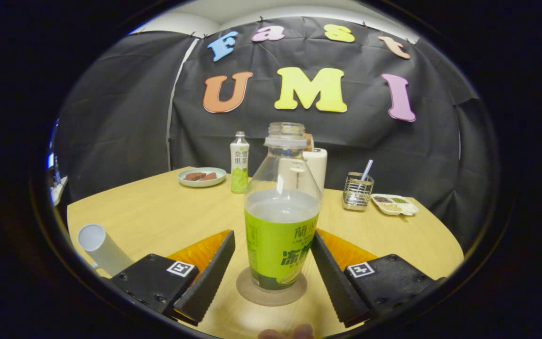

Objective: Take the bottle from table, then pour the juice into the cup, finally place the bottle on the coaster

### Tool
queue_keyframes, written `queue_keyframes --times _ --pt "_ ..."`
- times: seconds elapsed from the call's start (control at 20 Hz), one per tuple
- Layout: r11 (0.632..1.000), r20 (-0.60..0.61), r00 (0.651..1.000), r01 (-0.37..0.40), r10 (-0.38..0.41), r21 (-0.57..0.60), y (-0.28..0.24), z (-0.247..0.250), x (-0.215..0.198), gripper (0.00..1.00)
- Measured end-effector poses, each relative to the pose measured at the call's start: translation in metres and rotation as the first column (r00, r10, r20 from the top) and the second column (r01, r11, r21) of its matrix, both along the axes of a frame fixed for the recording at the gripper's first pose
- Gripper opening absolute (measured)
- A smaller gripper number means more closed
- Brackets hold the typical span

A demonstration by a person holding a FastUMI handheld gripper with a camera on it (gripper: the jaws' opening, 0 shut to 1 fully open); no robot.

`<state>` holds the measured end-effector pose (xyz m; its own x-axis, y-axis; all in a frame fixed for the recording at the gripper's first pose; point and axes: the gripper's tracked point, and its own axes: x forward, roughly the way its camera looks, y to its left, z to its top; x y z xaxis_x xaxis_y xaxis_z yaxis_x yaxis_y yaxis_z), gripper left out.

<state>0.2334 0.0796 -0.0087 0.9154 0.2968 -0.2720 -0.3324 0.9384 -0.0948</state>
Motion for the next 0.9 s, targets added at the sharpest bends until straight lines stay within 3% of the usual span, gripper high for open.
queue_keyframes --times 0.4,0.9 --pt "0.995 0.053 0.995 0.085 -0.087 0.046 -0.013 0.034 -0.04 1.0" --pt "0.971 0.159 0.96 0.214 -0.229 0.105 -0.027 0.108 -0.135 1.0"
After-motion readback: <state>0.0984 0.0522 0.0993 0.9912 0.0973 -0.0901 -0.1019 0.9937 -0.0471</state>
